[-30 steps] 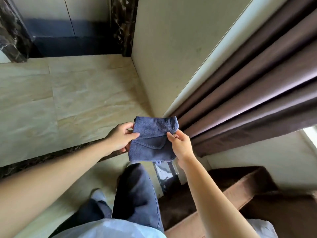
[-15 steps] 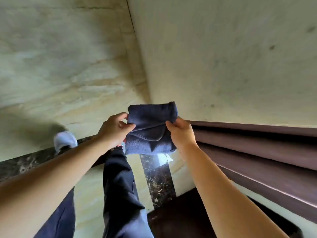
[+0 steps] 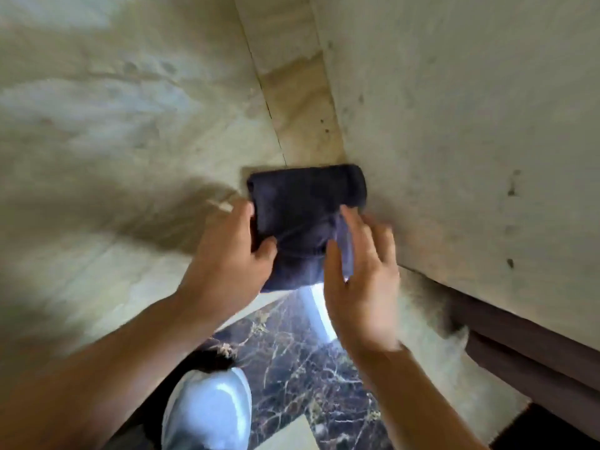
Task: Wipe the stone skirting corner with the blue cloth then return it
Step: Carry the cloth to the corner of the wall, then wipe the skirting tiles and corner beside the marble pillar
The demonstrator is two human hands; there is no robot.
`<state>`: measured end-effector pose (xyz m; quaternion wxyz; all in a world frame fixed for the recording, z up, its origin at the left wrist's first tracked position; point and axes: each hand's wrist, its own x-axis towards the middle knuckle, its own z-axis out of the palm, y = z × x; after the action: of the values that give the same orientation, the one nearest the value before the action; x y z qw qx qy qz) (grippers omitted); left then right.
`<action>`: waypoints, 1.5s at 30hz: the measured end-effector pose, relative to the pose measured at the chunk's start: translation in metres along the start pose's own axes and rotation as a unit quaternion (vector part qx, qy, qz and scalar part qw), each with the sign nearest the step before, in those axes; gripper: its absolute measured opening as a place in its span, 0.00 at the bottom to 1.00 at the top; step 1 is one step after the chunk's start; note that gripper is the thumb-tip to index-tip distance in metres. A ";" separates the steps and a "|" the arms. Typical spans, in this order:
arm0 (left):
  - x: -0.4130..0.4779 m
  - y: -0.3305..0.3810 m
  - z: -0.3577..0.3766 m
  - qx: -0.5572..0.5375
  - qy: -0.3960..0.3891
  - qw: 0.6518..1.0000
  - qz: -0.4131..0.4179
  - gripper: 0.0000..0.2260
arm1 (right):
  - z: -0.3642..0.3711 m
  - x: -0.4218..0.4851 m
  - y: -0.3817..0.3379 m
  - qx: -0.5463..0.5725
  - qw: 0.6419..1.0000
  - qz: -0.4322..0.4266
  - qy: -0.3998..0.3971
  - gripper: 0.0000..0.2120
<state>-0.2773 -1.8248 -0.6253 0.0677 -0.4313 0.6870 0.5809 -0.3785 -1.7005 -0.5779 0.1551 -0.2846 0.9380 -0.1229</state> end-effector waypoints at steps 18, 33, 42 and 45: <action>0.182 -0.002 -0.180 0.373 0.288 0.878 0.086 0.34 | 0.090 0.222 -0.104 -0.152 0.955 -0.255 0.003 0.28; 0.189 -0.005 -0.180 0.405 0.307 0.856 0.094 0.35 | 0.096 0.324 -0.184 -0.125 0.961 -0.249 0.007 0.28; 0.189 -0.002 -0.183 0.366 0.289 0.880 0.086 0.37 | 0.083 0.041 -0.007 -0.258 0.948 -0.183 -0.044 0.25; 0.190 0.000 -0.181 0.347 0.277 0.892 0.082 0.36 | 0.081 0.106 -0.056 -0.197 0.963 -0.184 -0.022 0.29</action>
<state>-0.3209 -2.0777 -0.6815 -0.0282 -0.4661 0.8686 0.1657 -0.4054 -1.8180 -0.6585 0.0909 -0.4801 0.8714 0.0440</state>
